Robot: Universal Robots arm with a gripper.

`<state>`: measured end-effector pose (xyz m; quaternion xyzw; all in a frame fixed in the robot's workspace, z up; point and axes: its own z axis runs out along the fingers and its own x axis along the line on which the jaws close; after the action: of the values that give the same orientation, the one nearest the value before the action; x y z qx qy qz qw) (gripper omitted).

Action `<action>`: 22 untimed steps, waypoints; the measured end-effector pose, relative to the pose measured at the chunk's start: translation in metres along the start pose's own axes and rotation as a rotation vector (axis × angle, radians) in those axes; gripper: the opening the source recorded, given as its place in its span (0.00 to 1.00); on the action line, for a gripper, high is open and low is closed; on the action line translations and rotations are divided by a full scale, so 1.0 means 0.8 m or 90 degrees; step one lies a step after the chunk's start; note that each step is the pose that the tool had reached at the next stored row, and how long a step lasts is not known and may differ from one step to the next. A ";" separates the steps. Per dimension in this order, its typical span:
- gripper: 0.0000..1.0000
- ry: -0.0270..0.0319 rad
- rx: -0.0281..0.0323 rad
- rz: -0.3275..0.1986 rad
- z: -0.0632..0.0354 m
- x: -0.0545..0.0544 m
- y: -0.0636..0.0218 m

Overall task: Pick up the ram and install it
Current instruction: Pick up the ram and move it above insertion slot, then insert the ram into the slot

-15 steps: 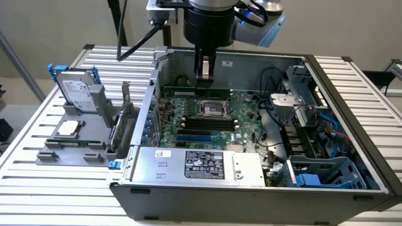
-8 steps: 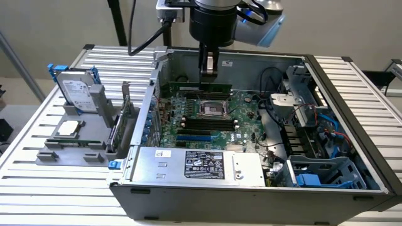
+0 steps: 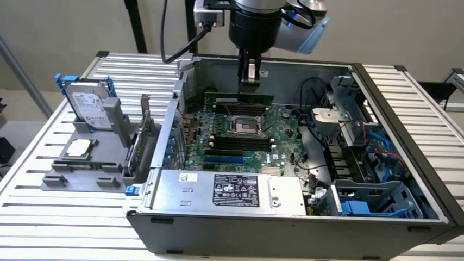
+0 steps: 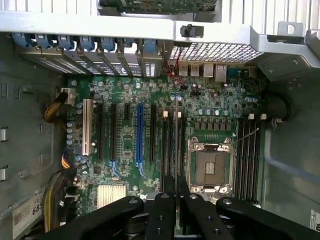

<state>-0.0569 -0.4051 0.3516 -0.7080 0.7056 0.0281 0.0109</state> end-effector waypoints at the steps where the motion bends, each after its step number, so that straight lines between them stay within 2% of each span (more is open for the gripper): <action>1: 0.13 0.0000 0.0001 0.001 0.001 0.000 -0.003; 8: 0.13 -0.0006 0.0017 0.033 0.002 -0.002 -0.007; 22: 0.13 -0.0009 0.0017 0.033 0.002 -0.002 -0.008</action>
<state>-0.0507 -0.4037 0.3495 -0.6895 0.7237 0.0279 0.0116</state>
